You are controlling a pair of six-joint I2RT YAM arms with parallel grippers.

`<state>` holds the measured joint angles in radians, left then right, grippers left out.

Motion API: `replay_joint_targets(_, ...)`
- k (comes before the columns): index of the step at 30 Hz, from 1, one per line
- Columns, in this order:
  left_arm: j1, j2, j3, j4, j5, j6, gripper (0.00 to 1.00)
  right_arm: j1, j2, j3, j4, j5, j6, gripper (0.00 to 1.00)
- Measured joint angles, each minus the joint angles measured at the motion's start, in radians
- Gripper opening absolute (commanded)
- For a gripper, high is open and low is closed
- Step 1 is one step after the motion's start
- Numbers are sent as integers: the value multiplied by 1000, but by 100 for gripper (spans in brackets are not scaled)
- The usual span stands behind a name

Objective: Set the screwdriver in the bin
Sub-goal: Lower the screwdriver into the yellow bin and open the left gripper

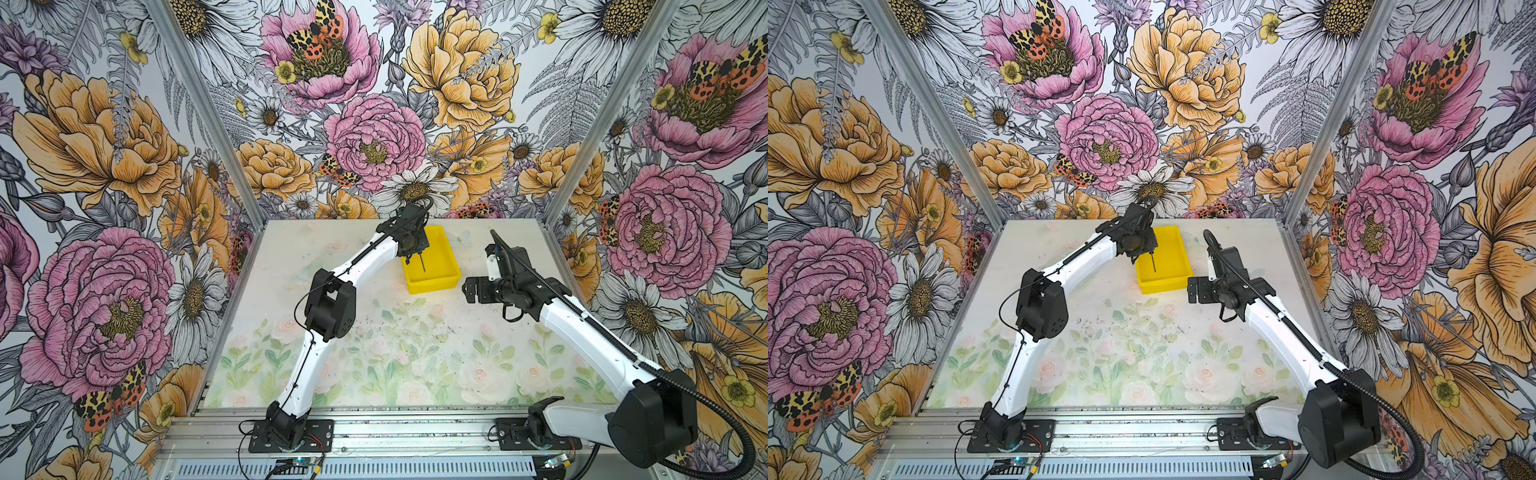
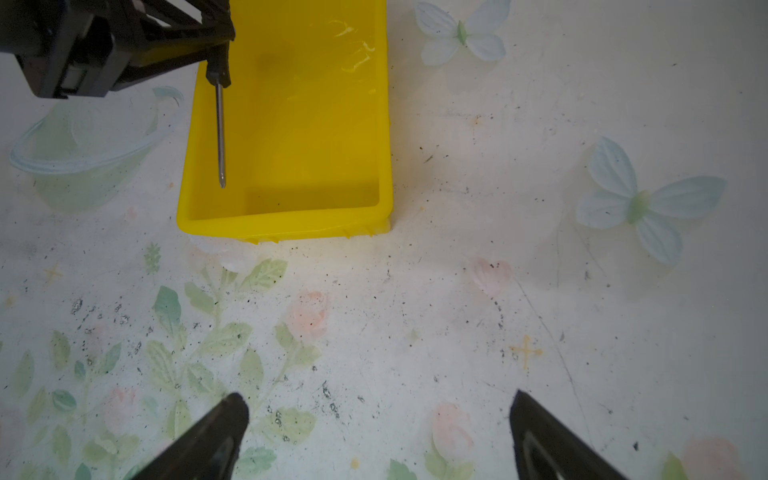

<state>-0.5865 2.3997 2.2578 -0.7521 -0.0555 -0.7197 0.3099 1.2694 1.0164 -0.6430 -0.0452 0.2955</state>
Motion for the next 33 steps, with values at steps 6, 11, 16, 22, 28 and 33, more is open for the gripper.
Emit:
replay_joint_targets(6, 2, 94, 85, -3, 1, 26, 0, -2, 1, 2, 0, 8, 3, 99)
replay_joint_targets(11, -7, 148, 134, -2, 0, 43, 0, -2, 1, 2, 0, 14, 11, 100)
replay_joint_targets(16, -20, 168, 135, -3, -15, 51, 0, -2, 1, 2, 0, 17, 19, 100)
replay_joint_targets(22, -33, 183, 140, -3, -59, 65, 2, -2, -3, 2, 0, 31, 22, 99)
replay_joint_targets(28, -41, 200, 148, -3, -82, 65, 10, -2, -16, 2, 0, 39, 22, 99)
replay_joint_targets(33, -40, 208, 148, -3, -88, 65, 19, -2, -35, 1, -1, 46, 22, 99)
